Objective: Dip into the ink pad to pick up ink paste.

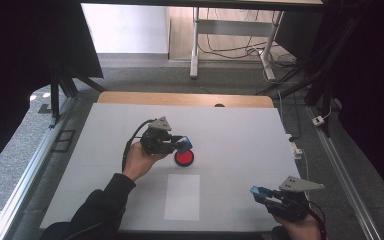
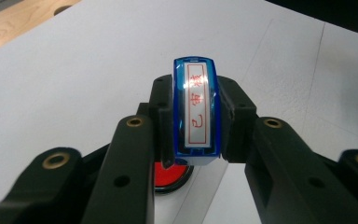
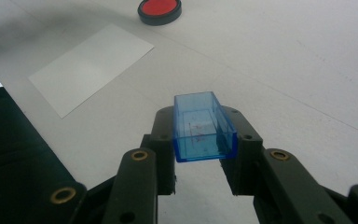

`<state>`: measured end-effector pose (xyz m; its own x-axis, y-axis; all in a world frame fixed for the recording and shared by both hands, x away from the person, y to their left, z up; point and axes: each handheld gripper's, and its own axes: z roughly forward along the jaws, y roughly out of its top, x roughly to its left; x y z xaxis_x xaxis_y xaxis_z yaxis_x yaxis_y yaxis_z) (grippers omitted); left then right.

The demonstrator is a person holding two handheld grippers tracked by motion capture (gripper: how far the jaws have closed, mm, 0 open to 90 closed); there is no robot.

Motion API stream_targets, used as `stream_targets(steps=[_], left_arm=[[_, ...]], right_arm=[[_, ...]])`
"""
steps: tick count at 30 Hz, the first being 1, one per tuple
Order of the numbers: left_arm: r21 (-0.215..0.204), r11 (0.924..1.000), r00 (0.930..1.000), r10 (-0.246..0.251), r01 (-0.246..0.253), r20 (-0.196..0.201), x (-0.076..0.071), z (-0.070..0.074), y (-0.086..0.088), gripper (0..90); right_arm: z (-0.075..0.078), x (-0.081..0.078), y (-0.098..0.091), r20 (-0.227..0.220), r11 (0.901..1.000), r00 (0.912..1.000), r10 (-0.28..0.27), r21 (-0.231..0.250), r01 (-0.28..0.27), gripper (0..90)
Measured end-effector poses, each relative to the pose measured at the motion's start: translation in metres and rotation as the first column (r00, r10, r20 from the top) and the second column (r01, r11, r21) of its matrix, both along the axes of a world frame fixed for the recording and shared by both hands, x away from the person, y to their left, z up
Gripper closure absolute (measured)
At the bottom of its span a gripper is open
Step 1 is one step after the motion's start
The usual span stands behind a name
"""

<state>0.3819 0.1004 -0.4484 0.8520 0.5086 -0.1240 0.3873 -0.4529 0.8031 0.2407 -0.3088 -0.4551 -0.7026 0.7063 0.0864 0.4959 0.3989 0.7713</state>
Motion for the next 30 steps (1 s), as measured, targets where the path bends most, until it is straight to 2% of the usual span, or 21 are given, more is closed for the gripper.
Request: stream_targets(steps=[11, 30], left_arm=[[0.045, 0.9990, 0.9997, 0.000, 0.002, -0.023, 0.006, -0.012, -0.010, 70.0], [0.098, 0.9950, 0.9975, 0.024, -0.018, -0.066, 0.016, -0.033, -0.014, 70.0]], right_arm=[[0.000, 0.000, 0.001, 0.002, 0.9999, 1.0000, 0.005, -0.010, -0.005, 68.2], [0.000, 0.000, 0.002, 0.003, 0.9998, 0.9999, 0.012, -0.018, -0.011, 68.2]])
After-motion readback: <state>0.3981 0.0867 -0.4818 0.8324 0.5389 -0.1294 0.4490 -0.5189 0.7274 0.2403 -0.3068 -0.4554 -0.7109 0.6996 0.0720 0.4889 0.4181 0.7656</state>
